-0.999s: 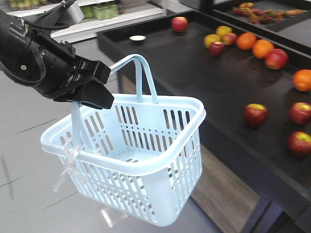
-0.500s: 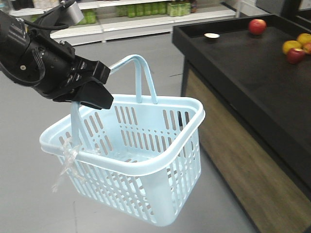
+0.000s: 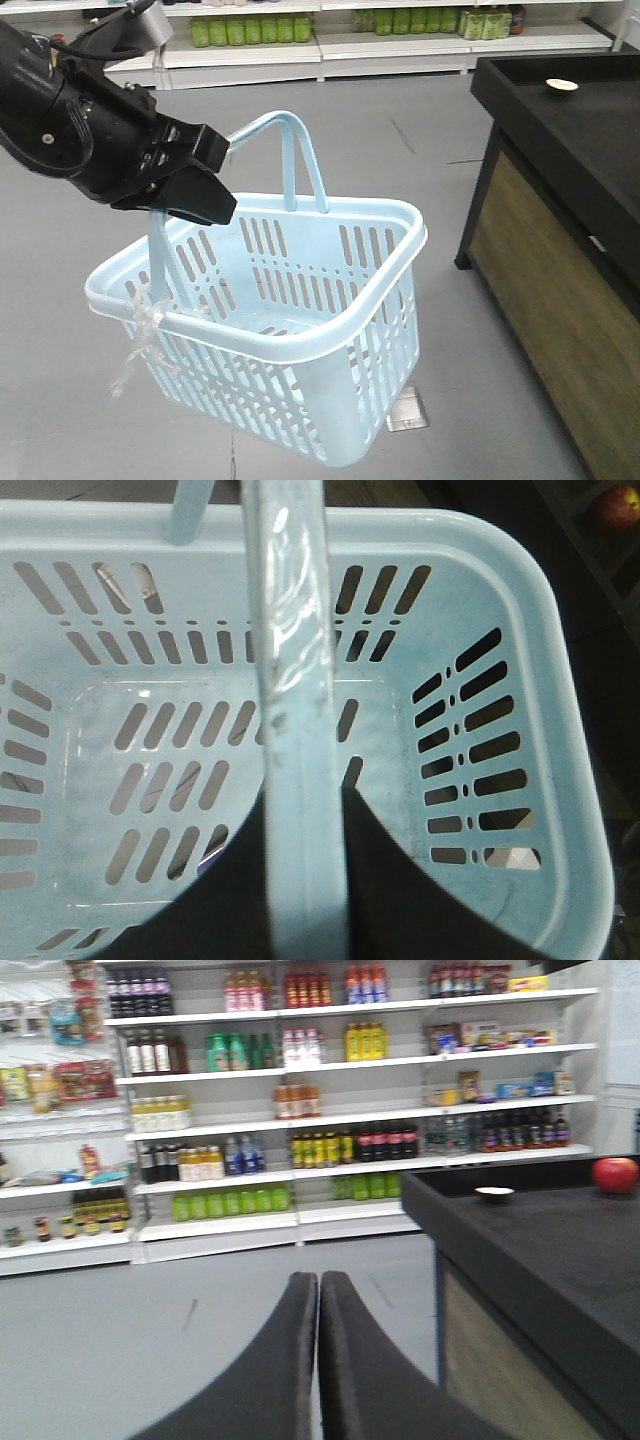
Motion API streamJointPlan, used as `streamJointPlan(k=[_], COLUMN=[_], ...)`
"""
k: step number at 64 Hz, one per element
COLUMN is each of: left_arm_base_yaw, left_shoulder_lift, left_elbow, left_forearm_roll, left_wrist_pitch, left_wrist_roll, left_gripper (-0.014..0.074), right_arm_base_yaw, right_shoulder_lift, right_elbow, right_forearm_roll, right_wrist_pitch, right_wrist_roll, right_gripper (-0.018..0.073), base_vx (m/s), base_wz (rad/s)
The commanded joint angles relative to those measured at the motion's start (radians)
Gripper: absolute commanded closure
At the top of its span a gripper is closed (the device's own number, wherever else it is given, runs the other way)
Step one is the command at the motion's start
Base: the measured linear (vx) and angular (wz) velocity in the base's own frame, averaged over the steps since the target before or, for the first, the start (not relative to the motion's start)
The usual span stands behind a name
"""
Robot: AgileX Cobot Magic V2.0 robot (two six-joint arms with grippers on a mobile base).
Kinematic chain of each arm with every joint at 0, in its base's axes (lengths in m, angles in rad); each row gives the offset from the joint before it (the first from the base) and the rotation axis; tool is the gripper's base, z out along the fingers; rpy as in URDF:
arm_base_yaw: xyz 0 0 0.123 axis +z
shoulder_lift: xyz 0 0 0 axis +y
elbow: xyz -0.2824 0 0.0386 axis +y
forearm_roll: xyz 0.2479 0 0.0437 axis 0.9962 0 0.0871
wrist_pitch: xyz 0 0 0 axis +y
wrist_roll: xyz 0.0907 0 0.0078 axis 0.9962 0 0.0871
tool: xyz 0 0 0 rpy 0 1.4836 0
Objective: Pick three apples into basket with both arms
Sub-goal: 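Back the base away and turn while holding the basket in the left gripper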
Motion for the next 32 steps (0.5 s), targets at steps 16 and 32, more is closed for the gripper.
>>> streamJointPlan(k=[16, 32], left_arm_base_yaw=[-0.006, -0.006], left_shoulder_lift=[-0.042, -0.042], left_elbow=[-0.025, -0.025], left_forearm_roll=[-0.057, -0.057], left_wrist_pitch=[-0.024, -0.024], left_wrist_roll=[-0.008, -0.008], left_gripper=[0.0604, 0.0604], right_arm_base_yaw=[-0.005, -0.005], right_shoulder_lift=[-0.008, -0.008], right_elbow=[0.014, 0.014], right_forearm_roll=[-0.009, -0.009], right_wrist_pitch=[-0.078, -0.078], right_wrist_roll=[-0.006, -0.006], right_gripper=[0.0564, 0.0564], base_vx=[-0.02, 0.02], base_wz=[0.49, 0.55])
